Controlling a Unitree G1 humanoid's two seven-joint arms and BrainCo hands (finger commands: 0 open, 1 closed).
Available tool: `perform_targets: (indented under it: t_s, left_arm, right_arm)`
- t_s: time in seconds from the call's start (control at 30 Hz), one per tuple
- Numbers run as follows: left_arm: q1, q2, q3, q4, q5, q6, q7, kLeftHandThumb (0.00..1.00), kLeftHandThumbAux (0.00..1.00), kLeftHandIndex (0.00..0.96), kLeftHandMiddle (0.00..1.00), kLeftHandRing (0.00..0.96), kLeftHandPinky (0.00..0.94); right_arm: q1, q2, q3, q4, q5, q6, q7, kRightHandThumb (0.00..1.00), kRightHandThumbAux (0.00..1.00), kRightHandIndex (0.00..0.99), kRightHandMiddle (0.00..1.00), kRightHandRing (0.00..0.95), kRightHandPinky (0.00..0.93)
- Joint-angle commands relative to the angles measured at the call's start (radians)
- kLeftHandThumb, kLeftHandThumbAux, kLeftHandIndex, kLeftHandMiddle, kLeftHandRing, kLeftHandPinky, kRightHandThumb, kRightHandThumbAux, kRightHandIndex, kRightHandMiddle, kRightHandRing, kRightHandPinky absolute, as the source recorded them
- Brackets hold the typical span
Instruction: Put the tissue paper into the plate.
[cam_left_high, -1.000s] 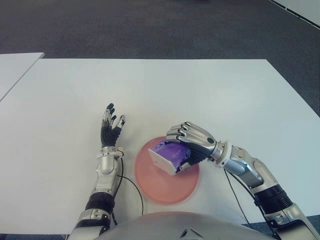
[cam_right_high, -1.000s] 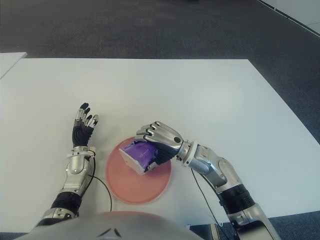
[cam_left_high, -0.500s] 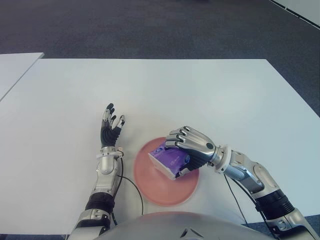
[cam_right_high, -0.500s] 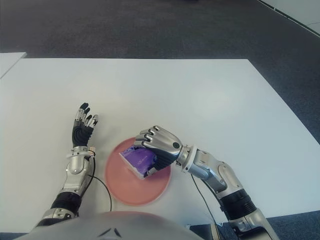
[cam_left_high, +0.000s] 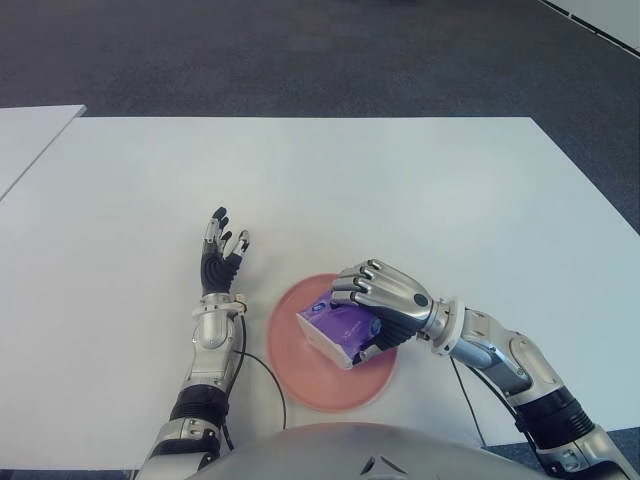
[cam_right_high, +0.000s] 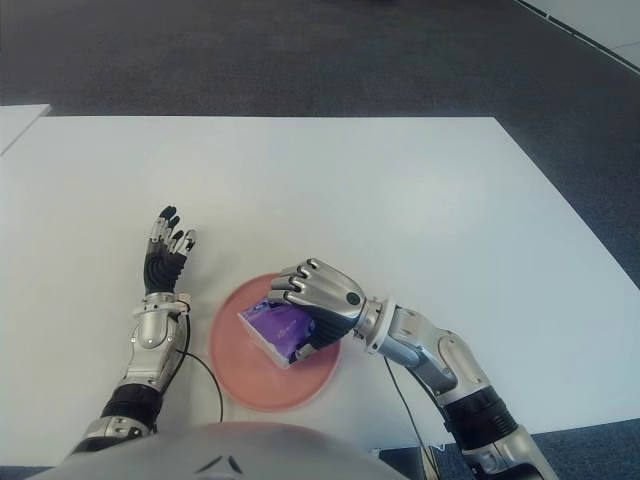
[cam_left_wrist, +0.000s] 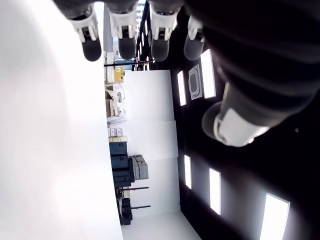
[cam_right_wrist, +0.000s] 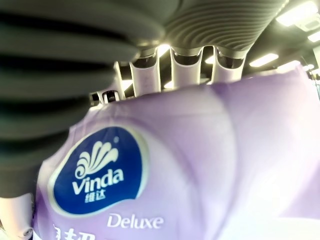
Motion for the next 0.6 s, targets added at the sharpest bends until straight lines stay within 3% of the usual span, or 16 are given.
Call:
perform_targets:
  t_s: [0.03,0.23,0.4,0.6]
  left_arm:
    - [0.073,-0.012,-0.01,0.048,0.013,0.023,0.001,0.198,0.623,0.065,0.024,0.0,0.0]
    - [0.073,-0.014,-0.009,0.044,0.009,0.033,-0.001,0.201,0.631,0.069,0.024,0.0,0.0]
    - [0.072,-0.016,-0.008,0.044,0.004,0.034,-0.002,0.207,0.637,0.073,0.027,0.0,0.0]
    - [0.071,-0.016,-0.008,0.045,0.003,0.033,-0.003,0.208,0.637,0.068,0.028,0.0,0.0]
  right_arm:
    - [0.035,0.003,0.011,0.026,0.055,0.021,0.032,0.838,0.67,0.434,0.485,0.671,0.733]
    - [0.051,0.016,0.017,0.066,0.119,0.003,0.021,0.838,0.67,0.435,0.487,0.707,0.778]
    - [0.054,0.015,0.021,0.076,0.141,0.004,0.029,0.838,0.67,0.434,0.487,0.699,0.737]
    - [0.066,0.012,0.023,0.063,0.165,0.043,0.074,0.836,0.673,0.431,0.482,0.574,0.521]
